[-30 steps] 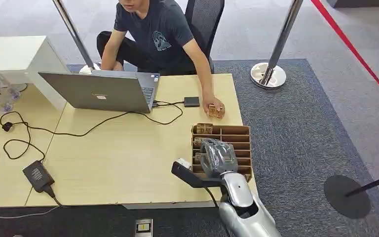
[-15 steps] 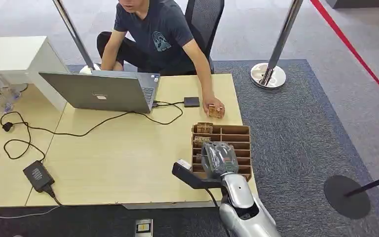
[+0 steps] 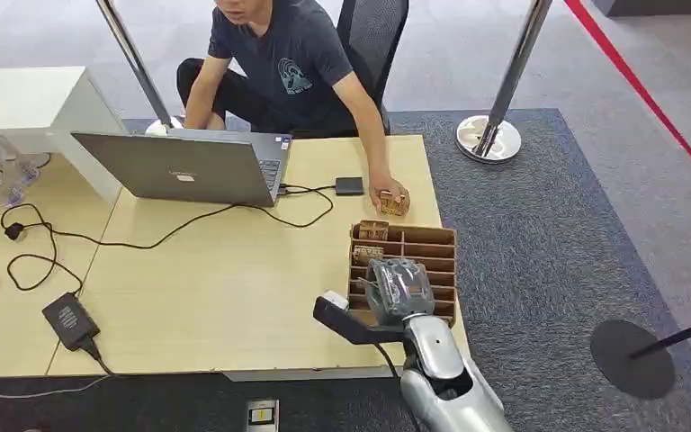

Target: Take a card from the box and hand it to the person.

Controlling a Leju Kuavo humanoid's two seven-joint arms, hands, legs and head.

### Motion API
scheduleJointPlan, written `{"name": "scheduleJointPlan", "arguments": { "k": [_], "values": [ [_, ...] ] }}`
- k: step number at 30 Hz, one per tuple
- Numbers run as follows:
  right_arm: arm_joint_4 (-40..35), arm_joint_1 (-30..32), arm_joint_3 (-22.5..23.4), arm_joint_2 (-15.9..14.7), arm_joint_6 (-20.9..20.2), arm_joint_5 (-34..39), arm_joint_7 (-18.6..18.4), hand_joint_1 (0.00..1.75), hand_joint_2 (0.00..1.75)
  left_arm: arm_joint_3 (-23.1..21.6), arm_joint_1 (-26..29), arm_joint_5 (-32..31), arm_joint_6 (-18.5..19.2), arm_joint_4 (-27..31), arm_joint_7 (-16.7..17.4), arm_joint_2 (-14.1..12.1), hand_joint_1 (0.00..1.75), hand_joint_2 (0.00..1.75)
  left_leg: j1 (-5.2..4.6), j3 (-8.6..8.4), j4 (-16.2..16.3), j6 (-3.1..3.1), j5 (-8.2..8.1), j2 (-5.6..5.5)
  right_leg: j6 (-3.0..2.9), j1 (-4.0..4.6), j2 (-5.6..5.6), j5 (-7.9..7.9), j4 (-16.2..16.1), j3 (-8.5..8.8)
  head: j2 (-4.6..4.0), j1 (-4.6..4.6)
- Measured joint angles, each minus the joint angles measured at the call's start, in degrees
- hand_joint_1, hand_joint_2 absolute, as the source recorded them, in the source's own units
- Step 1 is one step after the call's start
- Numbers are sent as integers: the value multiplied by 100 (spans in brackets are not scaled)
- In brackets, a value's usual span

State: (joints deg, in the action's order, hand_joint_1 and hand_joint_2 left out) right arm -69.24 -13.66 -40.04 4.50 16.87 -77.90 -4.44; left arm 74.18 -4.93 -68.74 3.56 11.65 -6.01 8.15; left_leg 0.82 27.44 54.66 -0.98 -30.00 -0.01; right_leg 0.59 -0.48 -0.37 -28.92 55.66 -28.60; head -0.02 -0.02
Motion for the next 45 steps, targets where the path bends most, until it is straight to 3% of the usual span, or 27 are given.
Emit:
{"name": "scheduleJointPlan", "arguments": {
  "k": [15, 39, 45],
  "values": [
    [-398, 73, -7, -70, -251, 177, 406, 175, 175, 0, -2, -9, 7, 0, -15, 0, 0, 0, 0, 2, 0, -1, 0, 0, -1, 0, 0, 0, 0, -3, 2, 2],
    [-518, -84, -63, -131, -439, 236, 601, 175, 175, 7, -14, 127, 0, 0, 26, 22, 0, 0, 0, 2, 0, -1, 1, -1, -1, 0, 0, 1, 0, -2, 2, 2],
    [-982, -5, -22, -405, -431, 343, 603, 175, 175, 7, -12, 50, 26, 0, 2, 26, 0, 0, -1, 2, 2, 0, 0, -1, -1, -1, 0, 1, -1, -3, 2, 2]
  ]
}}
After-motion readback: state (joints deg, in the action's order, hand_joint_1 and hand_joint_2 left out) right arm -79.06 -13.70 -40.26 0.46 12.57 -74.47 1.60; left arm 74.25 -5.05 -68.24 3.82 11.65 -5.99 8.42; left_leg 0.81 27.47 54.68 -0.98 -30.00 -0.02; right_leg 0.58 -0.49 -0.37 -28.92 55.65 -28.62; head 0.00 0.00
